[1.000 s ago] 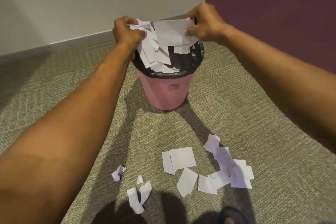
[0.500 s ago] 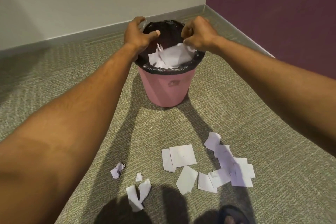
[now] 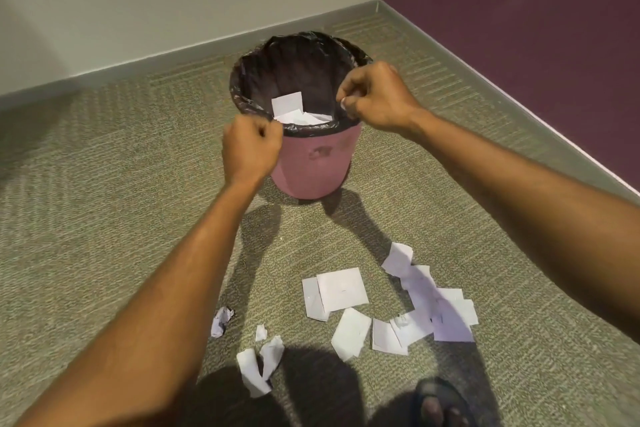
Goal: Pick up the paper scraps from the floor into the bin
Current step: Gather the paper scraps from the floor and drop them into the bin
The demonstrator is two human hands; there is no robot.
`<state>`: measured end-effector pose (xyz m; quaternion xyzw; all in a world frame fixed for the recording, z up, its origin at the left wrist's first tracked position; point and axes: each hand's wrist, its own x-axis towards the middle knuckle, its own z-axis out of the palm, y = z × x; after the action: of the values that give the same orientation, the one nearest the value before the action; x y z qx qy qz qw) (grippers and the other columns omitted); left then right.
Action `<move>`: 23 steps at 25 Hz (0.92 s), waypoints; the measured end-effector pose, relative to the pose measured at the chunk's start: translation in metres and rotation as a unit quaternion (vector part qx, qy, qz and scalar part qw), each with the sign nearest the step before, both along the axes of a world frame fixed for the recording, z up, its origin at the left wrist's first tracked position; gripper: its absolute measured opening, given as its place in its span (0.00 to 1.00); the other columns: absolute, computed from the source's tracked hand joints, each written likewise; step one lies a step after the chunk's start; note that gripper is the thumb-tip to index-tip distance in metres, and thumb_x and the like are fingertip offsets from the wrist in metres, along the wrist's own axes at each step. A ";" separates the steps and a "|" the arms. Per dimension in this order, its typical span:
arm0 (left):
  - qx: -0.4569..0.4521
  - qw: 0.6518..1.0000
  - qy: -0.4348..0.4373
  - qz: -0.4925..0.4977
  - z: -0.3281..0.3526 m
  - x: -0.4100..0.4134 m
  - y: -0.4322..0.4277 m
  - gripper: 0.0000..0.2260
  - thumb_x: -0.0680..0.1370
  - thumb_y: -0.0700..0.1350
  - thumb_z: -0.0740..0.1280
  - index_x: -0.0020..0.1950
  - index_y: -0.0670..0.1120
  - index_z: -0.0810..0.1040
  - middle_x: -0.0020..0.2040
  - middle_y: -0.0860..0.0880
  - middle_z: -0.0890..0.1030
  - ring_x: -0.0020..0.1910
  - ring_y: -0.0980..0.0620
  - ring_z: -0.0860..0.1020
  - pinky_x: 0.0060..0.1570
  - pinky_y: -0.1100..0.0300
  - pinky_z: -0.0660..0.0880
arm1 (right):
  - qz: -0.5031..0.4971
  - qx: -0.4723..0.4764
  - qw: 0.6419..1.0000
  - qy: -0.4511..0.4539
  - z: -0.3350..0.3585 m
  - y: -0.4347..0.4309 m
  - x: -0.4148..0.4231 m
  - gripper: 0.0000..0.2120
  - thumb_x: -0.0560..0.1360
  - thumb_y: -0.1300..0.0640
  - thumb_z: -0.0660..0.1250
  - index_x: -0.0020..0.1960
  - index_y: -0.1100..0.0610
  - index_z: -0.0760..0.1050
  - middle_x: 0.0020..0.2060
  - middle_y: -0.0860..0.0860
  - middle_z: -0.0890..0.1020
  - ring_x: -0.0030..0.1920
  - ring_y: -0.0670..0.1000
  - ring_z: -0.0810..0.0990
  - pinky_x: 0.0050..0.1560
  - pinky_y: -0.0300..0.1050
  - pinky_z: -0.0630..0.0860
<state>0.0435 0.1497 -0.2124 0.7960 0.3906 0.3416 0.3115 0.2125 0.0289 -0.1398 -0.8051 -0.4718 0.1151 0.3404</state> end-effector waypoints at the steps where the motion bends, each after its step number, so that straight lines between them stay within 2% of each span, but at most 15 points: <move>1: -0.015 0.998 0.055 -0.026 -0.016 -0.005 -0.012 0.17 0.74 0.43 0.64 0.25 0.46 0.70 0.21 0.52 0.66 0.21 0.54 0.62 0.25 0.64 0.61 | 0.007 -0.011 1.000 0.014 -0.004 -0.007 -0.003 0.07 0.72 0.69 0.68 0.43 0.61 0.82 0.31 0.47 0.81 0.32 0.41 0.78 0.36 0.36 0.78; 4: -0.052 0.963 0.213 -0.158 -0.066 -0.014 -0.049 0.13 0.74 0.45 0.66 0.29 0.45 0.72 0.25 0.49 0.73 0.25 0.50 0.71 0.30 0.59 0.70 | 0.019 -0.053 0.998 0.036 -0.020 -0.028 -0.008 0.07 0.73 0.67 0.68 0.40 0.58 0.81 0.29 0.44 0.79 0.32 0.41 0.77 0.38 0.39 0.76; 5: -0.065 0.941 0.269 -0.198 -0.079 -0.017 -0.067 0.09 0.74 0.47 0.66 0.35 0.46 0.75 0.32 0.48 0.78 0.32 0.49 0.76 0.35 0.56 0.75 | 0.021 -0.075 0.996 0.040 -0.029 -0.038 -0.009 0.07 0.74 0.66 0.68 0.39 0.57 0.81 0.30 0.45 0.79 0.33 0.42 0.77 0.38 0.40 0.77; 6: -0.065 0.915 0.323 -0.234 -0.092 -0.021 -0.084 0.07 0.74 0.50 0.67 0.45 0.47 0.77 0.43 0.46 0.81 0.41 0.47 0.78 0.42 0.54 0.77 | 0.024 -0.100 0.994 0.030 -0.041 -0.050 -0.010 0.07 0.74 0.65 0.68 0.39 0.57 0.81 0.32 0.47 0.80 0.34 0.44 0.78 0.37 0.42 0.76; 7: -0.051 0.887 0.379 -0.259 -0.107 -0.026 -0.103 0.15 0.74 0.53 0.68 0.58 0.47 0.76 0.54 0.44 0.79 0.52 0.45 0.77 0.51 0.51 0.76 | 0.029 -0.132 0.991 0.004 -0.055 -0.064 -0.011 0.06 0.74 0.65 0.68 0.40 0.58 0.81 0.34 0.49 0.81 0.35 0.46 0.78 0.37 0.43 0.74; 8: -0.036 0.855 0.434 -0.280 -0.124 -0.032 -0.121 0.25 0.74 0.57 0.68 0.68 0.48 0.69 0.63 0.43 0.74 0.60 0.43 0.73 0.58 0.48 0.72 | 0.039 -0.172 0.983 -0.039 -0.071 -0.081 -0.011 0.04 0.74 0.64 0.68 0.42 0.58 0.81 0.37 0.50 0.82 0.37 0.48 0.79 0.37 0.42 0.71; 9: -0.020 0.834 0.472 -0.284 -0.137 -0.038 -0.136 0.32 0.73 0.60 0.68 0.73 0.49 0.63 0.68 0.42 0.69 0.66 0.41 0.68 0.63 0.45 0.68 | 0.056 -0.220 0.970 -0.089 -0.089 -0.099 -0.013 0.03 0.73 0.62 0.68 0.45 0.57 0.80 0.41 0.52 0.82 0.41 0.51 0.79 0.39 0.43 0.71; 12: 0.015 0.796 0.535 -0.284 -0.166 -0.044 -0.162 0.41 0.72 0.63 0.68 0.77 0.51 0.51 0.75 0.39 0.57 0.73 0.37 0.58 0.67 0.39 0.61 | 0.104 -0.351 0.909 -0.197 -0.138 -0.162 -0.016 0.12 0.73 0.58 0.68 0.56 0.57 0.77 0.52 0.55 0.80 0.52 0.56 0.77 0.49 0.48 0.73; 14: -0.014 0.791 0.548 -0.272 -0.174 -0.044 -0.167 0.39 0.74 0.62 0.66 0.77 0.52 0.49 0.77 0.38 0.50 0.75 0.36 0.54 0.67 0.37 0.60 | 0.124 -0.408 0.877 -0.220 -0.164 -0.195 -0.020 0.19 0.75 0.54 0.67 0.64 0.56 0.73 0.61 0.56 0.76 0.59 0.59 0.74 0.58 0.51 0.70; 16: -0.045 0.801 0.543 -0.249 -0.179 -0.043 -0.169 0.35 0.77 0.61 0.62 0.77 0.54 0.48 0.78 0.38 0.46 0.75 0.34 0.54 0.65 0.36 0.64 | 0.125 -0.447 0.859 -0.216 -0.185 -0.214 -0.022 0.27 0.76 0.51 0.68 0.71 0.54 0.65 0.69 0.57 0.68 0.66 0.60 0.70 0.63 0.54 0.67; 18: -0.051 0.786 0.564 -0.247 -0.184 -0.047 -0.170 0.33 0.79 0.61 0.60 0.78 0.55 0.46 0.78 0.37 0.43 0.75 0.33 0.52 0.63 0.36 0.67 | 0.119 -0.468 0.853 -0.198 -0.200 -0.217 -0.021 0.35 0.75 0.50 0.70 0.76 0.52 0.56 0.74 0.59 0.60 0.70 0.62 0.65 0.66 0.59 0.65; 20: -0.009 0.774 0.579 -0.256 -0.188 -0.053 -0.174 0.35 0.79 0.61 0.61 0.78 0.54 0.45 0.77 0.34 0.43 0.74 0.31 0.52 0.63 0.38 0.68 | 0.118 -0.474 0.858 -0.158 -0.208 -0.209 -0.021 0.43 0.74 0.47 0.71 0.79 0.50 0.48 0.78 0.58 0.50 0.75 0.64 0.57 0.69 0.65 0.60; 23: 0.055 0.783 0.563 -0.258 -0.190 -0.058 -0.178 0.33 0.79 0.57 0.61 0.78 0.51 0.47 0.76 0.31 0.48 0.73 0.30 0.55 0.63 0.45 0.71 | 0.128 -0.464 0.869 -0.113 -0.222 -0.194 -0.024 0.49 0.71 0.39 0.71 0.79 0.47 0.43 0.79 0.56 0.44 0.76 0.64 0.51 0.69 0.70 0.57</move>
<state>-0.0146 -0.0280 -0.4027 0.9336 0.2575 -0.2395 0.0680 0.1882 -0.1646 -0.3618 -0.8103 -0.4983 0.2720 -0.1455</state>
